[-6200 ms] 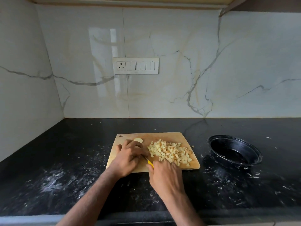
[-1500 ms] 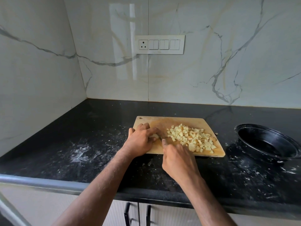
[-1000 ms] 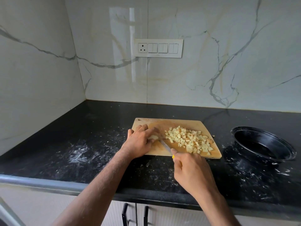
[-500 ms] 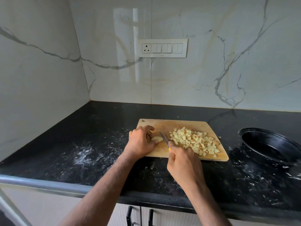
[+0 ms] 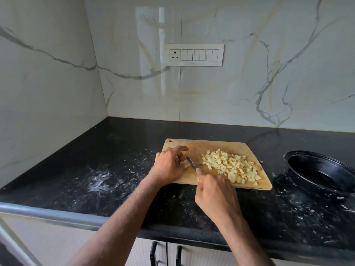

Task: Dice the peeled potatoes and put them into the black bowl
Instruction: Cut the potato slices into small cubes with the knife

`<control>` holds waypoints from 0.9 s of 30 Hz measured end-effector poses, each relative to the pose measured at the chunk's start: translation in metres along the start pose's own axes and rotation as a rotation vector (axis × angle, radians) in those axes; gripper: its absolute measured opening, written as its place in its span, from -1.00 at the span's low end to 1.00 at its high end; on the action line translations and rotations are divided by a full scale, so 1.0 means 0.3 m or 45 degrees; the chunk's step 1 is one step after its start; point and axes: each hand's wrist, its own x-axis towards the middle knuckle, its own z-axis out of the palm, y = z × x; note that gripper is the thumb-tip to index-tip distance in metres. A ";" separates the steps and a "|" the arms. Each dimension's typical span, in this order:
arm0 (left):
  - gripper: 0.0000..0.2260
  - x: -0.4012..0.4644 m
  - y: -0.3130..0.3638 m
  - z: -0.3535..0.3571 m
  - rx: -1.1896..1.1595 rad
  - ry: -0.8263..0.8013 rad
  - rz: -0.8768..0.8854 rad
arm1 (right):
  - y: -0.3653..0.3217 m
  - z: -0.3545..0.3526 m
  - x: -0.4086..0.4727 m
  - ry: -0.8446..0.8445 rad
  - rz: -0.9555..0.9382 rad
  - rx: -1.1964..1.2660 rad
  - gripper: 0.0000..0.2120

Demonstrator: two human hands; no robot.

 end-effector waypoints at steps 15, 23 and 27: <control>-0.74 -0.009 0.000 0.007 0.215 -0.147 0.144 | -0.017 0.021 0.030 0.078 -0.078 -0.076 -0.78; -0.71 -0.010 0.004 0.001 0.202 -0.145 0.137 | 0.022 0.000 -0.046 0.004 -0.072 -0.064 -0.62; -0.62 -0.014 0.006 -0.004 0.063 -0.108 0.098 | 0.035 -0.020 -0.075 -0.002 -0.033 -0.085 -0.61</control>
